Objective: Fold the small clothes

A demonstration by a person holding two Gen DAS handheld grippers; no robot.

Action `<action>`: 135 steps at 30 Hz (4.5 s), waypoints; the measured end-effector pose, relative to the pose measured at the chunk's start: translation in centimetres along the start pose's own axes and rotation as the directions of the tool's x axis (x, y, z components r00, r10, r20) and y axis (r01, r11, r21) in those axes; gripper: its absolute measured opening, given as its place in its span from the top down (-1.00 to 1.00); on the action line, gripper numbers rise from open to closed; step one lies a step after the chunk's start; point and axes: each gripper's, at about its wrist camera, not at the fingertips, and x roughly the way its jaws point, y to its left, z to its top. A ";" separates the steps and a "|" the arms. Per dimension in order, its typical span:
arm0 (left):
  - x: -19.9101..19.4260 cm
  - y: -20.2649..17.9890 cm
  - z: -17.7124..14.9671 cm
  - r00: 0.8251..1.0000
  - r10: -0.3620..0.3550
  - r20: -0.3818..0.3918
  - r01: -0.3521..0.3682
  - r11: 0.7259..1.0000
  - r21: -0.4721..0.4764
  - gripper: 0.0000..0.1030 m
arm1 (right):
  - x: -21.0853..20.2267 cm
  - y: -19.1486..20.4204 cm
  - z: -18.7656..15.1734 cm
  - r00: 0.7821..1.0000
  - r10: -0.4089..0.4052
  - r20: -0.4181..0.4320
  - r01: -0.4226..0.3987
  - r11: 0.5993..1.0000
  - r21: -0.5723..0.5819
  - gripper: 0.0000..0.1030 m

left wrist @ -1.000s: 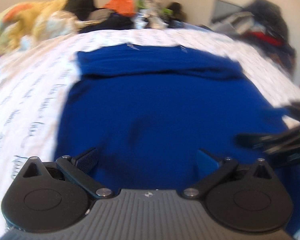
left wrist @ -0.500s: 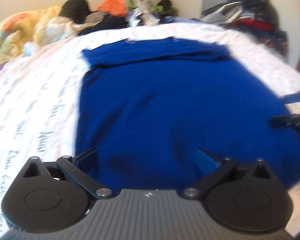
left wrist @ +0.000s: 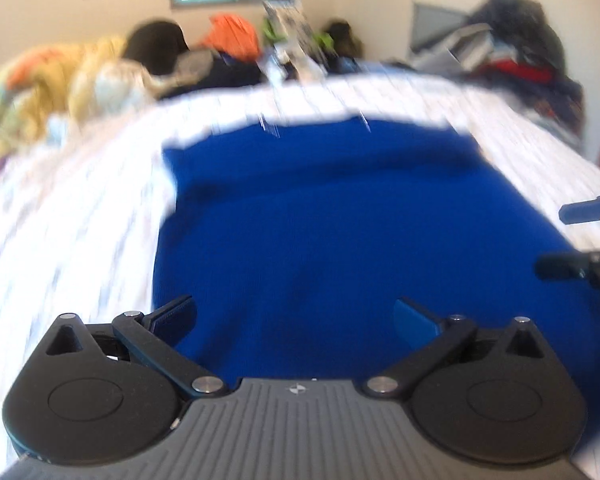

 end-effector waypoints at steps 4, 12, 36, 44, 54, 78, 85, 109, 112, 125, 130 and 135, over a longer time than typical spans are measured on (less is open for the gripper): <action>7.5 -0.6 3.6 0.987 0.156 -0.037 -0.156 0.988 0.003 -1.00 | 6.9 -1.3 5.9 0.992 -0.125 0.030 0.121 0.987 0.105 -1.00; 9.0 1.2 2.6 0.991 0.110 -0.071 -0.118 0.986 -0.120 -1.00 | 11.4 -1.2 4.1 0.975 -0.223 -0.008 0.221 0.959 0.180 -1.00; 10.0 0.7 2.2 0.990 0.125 -0.068 -0.133 0.983 -0.129 -1.00 | 8.4 -0.1 0.4 0.975 -0.221 0.009 0.215 0.958 0.189 -1.00; 10.0 0.8 2.3 0.990 0.125 -0.069 -0.133 0.983 -0.128 -1.00 | 8.4 0.0 0.5 0.975 -0.222 0.009 0.216 0.958 0.190 -1.00; 9.9 0.6 2.3 0.989 0.128 -0.072 -0.136 0.982 -0.128 -1.00 | 8.4 0.0 0.5 0.975 -0.224 0.009 0.218 0.957 0.189 -1.00; -5.1 -1.9 -8.8 0.994 0.044 -0.098 -0.047 0.999 -0.028 -1.00 | 2.1 2.2 -4.5 0.990 -0.136 -0.026 0.137 0.989 0.059 -1.00; -7.0 2.6 -8.2 0.983 -0.034 -0.182 0.002 0.985 -0.174 -1.00 | -3.2 -1.1 -6.0 0.993 0.026 -0.114 -0.006 0.985 0.173 -1.00; -6.6 13.5 -11.5 0.745 -0.661 -0.087 0.378 0.526 -0.762 -0.68 | -4.8 -10.9 -9.2 0.793 0.605 -0.071 -0.359 0.559 0.747 -0.93; -6.7 13.0 -11.1 0.751 -0.651 -0.113 0.382 0.568 -0.729 -0.48 | -5.1 -10.9 -9.3 0.804 0.588 -0.093 -0.345 0.587 0.732 -0.77; -6.4 10.6 -9.0 0.818 -0.496 -0.291 0.286 0.790 -0.543 0.94 | -3.5 -11.3 -11.2 0.830 0.546 -0.116 -0.266 0.570 0.777 0.90; -6.5 12.0 -5.3 0.817 -0.554 -0.156 0.381 0.724 -0.575 0.94 | -4.2 -12.0 -8.9 0.832 0.555 0.007 -0.364 0.537 0.761 0.90; -3.8 14.5 2.3 0.841 -0.540 0.025 0.466 0.700 -0.541 0.94 | -2.8 -15.1 -1.7 0.823 0.534 0.194 -0.506 0.533 0.679 0.89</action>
